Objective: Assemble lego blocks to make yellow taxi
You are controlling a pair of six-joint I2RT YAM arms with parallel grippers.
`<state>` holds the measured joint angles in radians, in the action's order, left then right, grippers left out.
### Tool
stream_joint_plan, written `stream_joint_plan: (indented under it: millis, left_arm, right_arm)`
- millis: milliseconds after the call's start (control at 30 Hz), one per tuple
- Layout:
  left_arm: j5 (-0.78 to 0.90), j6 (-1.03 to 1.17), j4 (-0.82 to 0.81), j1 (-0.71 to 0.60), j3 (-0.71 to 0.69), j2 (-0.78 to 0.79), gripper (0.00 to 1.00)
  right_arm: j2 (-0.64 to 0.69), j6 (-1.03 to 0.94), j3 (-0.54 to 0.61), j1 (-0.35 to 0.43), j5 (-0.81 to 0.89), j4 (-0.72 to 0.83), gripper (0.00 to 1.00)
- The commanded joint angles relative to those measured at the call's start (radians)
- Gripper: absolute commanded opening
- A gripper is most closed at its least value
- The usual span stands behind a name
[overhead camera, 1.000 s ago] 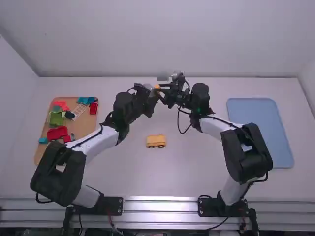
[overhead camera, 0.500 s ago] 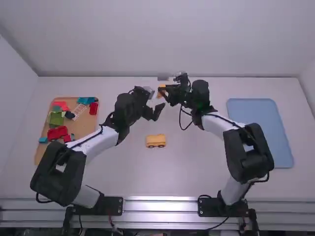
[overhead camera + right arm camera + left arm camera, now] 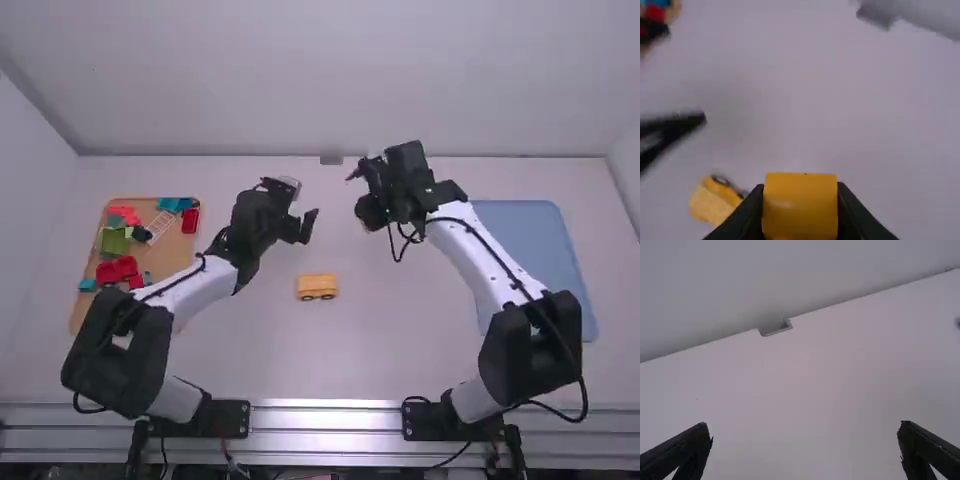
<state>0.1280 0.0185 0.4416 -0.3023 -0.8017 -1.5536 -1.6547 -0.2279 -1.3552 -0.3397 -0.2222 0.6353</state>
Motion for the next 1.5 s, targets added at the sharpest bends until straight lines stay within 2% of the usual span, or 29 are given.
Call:
stream_joint_plan:
  millis: [0,133,267,333,400,467,600,700,767,1000,1200,1267,1467]
  left_arm:
    - [0.098,0.004,0.003,0.049,-0.001,0.046,0.99]
    - [0.169,-0.002,-0.01,0.128,-0.001,0.062,0.99]
    - [0.225,-0.023,-0.031,0.174,-0.001,0.079,0.99]
    - [0.286,-0.03,-0.046,0.212,-0.001,0.089,0.99]
    - [0.32,-0.03,-0.051,0.23,-0.001,0.093,0.99]
    - [0.364,-0.03,-0.053,0.248,-0.001,0.093,0.99]
    - [0.409,-0.03,-0.06,0.27,-0.001,0.093,0.99]
    - [0.405,-0.03,-0.068,0.268,-0.001,0.093,0.99]
    - [0.403,-0.029,-0.072,0.267,-0.001,0.093,0.99]
    - [0.402,-0.029,-0.072,0.275,-0.001,0.093,0.99]
    - [0.403,-0.023,-0.076,0.283,-0.001,0.093,0.99]
    - [0.403,-0.023,-0.081,0.28,-0.001,0.093,0.99]
    - [0.404,-0.023,-0.098,0.29,-0.001,0.093,0.99]
  right_arm:
    - [-0.018,-0.171,-0.006,0.004,0.04,0.082,0.15]
    - [-0.046,-0.31,0.043,-0.019,0.049,0.159,0.13]
    - [-0.061,-0.416,0.1,-0.059,0.075,0.115,0.14]
    - [-0.086,-0.521,0.134,-0.106,0.076,0.113,0.18]
    - [-0.103,-0.548,0.14,-0.133,0.113,0.13,0.17]
    - [-0.149,-0.551,0.137,-0.168,0.184,0.133,0.22]
    - [-0.255,-0.599,0.093,-0.206,0.234,0.161,0.17]
    - [-0.311,-0.613,0.05,-0.212,0.233,0.196,0.16]
    - [-0.352,-0.658,0.018,-0.206,0.234,0.212,0.11]
    - [-0.39,-0.774,0.013,-0.203,0.212,0.195,0.08]
    - [-0.39,-0.797,0.043,-0.204,0.216,0.154,0.15]
    - [-0.39,-0.829,0.062,-0.203,0.194,0.15,0.21]
    - [-0.39,-0.835,0.087,-0.203,0.198,0.115,0.25]
